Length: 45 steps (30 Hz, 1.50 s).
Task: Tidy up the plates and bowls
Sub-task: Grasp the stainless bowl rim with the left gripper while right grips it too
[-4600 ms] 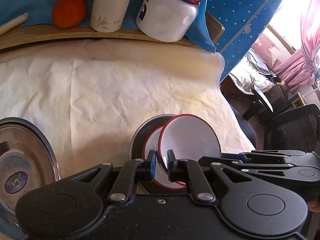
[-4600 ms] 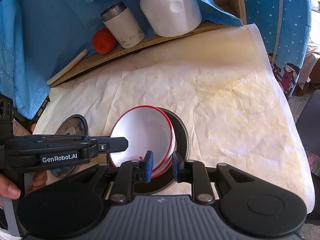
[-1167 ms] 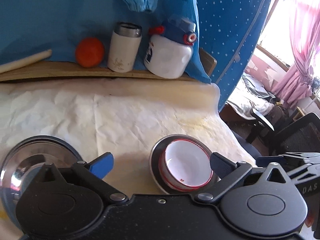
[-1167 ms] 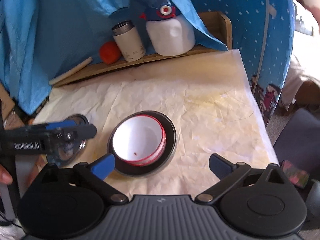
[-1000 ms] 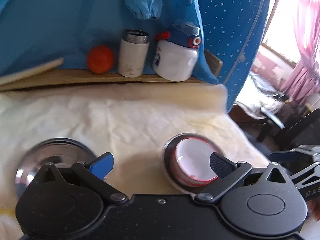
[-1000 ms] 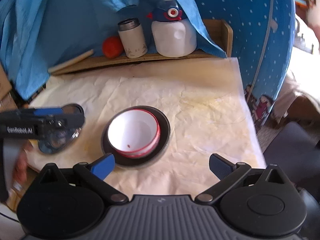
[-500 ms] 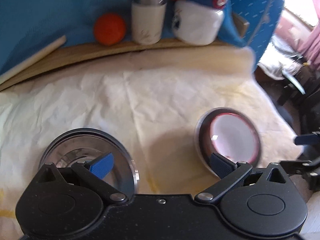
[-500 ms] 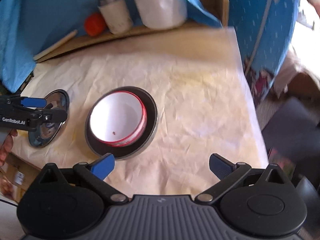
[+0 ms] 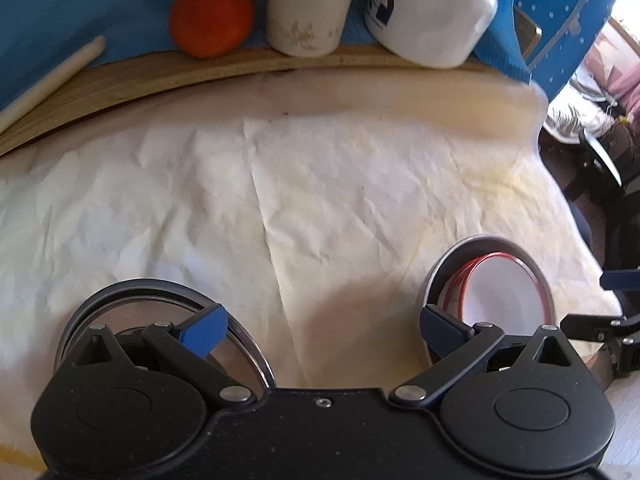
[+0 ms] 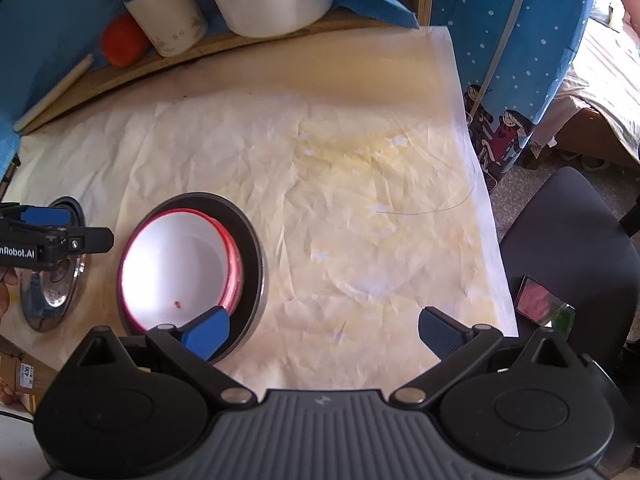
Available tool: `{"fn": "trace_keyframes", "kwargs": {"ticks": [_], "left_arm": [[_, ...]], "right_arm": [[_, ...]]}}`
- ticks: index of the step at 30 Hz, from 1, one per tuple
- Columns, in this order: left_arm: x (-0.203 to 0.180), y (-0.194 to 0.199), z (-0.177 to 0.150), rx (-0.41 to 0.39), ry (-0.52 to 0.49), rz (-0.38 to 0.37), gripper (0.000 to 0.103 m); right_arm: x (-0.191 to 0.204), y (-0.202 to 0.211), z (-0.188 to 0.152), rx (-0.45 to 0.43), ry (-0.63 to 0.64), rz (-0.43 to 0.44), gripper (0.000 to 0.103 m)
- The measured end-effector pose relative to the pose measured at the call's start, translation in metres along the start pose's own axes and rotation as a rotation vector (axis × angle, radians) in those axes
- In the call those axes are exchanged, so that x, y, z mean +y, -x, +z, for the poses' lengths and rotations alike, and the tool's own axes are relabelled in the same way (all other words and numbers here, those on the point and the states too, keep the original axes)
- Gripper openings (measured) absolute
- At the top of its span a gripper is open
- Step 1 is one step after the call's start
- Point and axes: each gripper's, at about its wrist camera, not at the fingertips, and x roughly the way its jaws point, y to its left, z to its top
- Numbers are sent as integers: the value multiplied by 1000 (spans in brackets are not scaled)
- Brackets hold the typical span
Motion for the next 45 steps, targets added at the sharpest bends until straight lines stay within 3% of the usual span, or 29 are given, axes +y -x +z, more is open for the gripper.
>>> {"fn": "trace_keyframes", "kwargs": {"ticks": [22,34,37,45], "left_arm": [[-18,-26,5,25,-78,-17,102],[-18,-31,1,18,-81,-37,94],[-19,-31,0,17,-82,-44,91],[-20,-28,1,21,-94,-70,80]], "right_arm": [[9,-20,5,46,14,-67,103],[19,-28,2,40,51,-91,102],[17,-27,1,34,40,-69,96],[26,-22,0,24,61,-30,68]]}}
